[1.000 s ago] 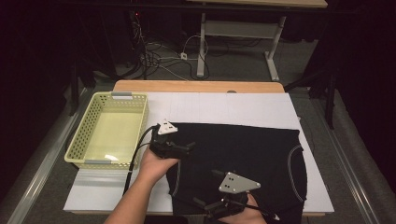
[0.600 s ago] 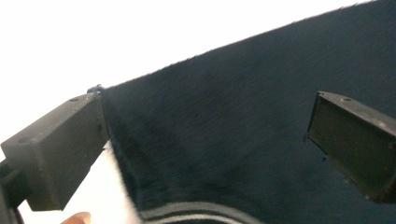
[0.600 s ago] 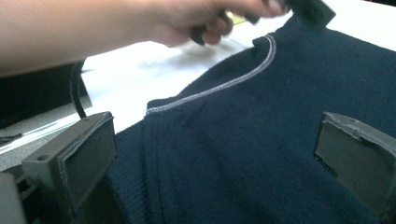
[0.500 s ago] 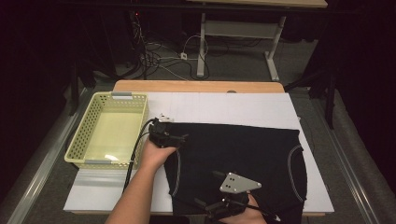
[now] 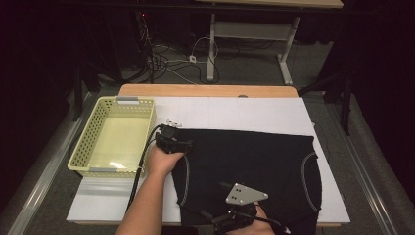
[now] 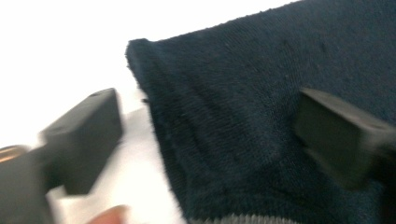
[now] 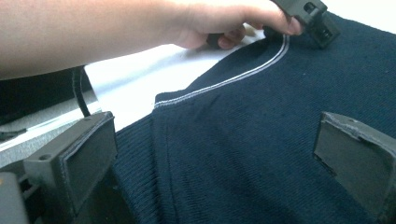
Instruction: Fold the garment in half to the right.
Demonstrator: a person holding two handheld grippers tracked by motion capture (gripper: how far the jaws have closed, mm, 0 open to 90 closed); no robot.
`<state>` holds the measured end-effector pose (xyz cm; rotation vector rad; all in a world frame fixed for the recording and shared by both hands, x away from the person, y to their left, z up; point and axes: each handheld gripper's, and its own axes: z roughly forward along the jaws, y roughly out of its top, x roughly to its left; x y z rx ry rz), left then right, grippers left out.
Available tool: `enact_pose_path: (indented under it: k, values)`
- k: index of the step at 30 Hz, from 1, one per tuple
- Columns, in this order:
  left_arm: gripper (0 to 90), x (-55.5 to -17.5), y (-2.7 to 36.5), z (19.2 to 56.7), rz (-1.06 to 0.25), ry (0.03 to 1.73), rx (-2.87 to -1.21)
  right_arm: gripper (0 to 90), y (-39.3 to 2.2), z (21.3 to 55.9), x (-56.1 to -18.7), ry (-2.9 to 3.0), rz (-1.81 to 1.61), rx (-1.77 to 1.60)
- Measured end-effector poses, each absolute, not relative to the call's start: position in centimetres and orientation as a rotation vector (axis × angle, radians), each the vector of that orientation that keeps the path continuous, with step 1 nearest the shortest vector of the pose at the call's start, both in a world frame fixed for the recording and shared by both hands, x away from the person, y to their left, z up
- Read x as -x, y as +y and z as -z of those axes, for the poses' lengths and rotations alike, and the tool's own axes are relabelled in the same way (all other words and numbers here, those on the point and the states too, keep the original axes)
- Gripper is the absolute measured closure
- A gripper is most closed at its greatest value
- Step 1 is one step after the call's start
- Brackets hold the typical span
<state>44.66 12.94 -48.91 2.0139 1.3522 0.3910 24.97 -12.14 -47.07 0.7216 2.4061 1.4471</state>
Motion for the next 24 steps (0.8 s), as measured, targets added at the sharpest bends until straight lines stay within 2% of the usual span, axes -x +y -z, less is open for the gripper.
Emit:
enact_pose_path:
  k: [4, 11, 15, 24]
  values:
    - [39.8, -44.0, 13.4, 48.9, -0.411, 1.366, -1.95, 1.9, -11.6, 47.1, -24.7, 2.423, -1.436, -0.709]
    - [72.3, -43.8, 13.3, 48.9, -0.376, 1.264, -1.985, 5.8, -9.8, 47.8, -24.0, 2.47, -1.401, -0.678]
    - [77.1, -43.5, 13.0, 48.9, -0.393, 1.23, -2.0, 12.4, -8.5, 48.3, -23.7, 2.487, -1.381, -0.672]
    - [78.0, -42.9, 12.9, 48.9, -0.429, 1.156, -1.989, 28.8, -5.0, 48.9, -23.9, 2.544, -1.274, -0.661]
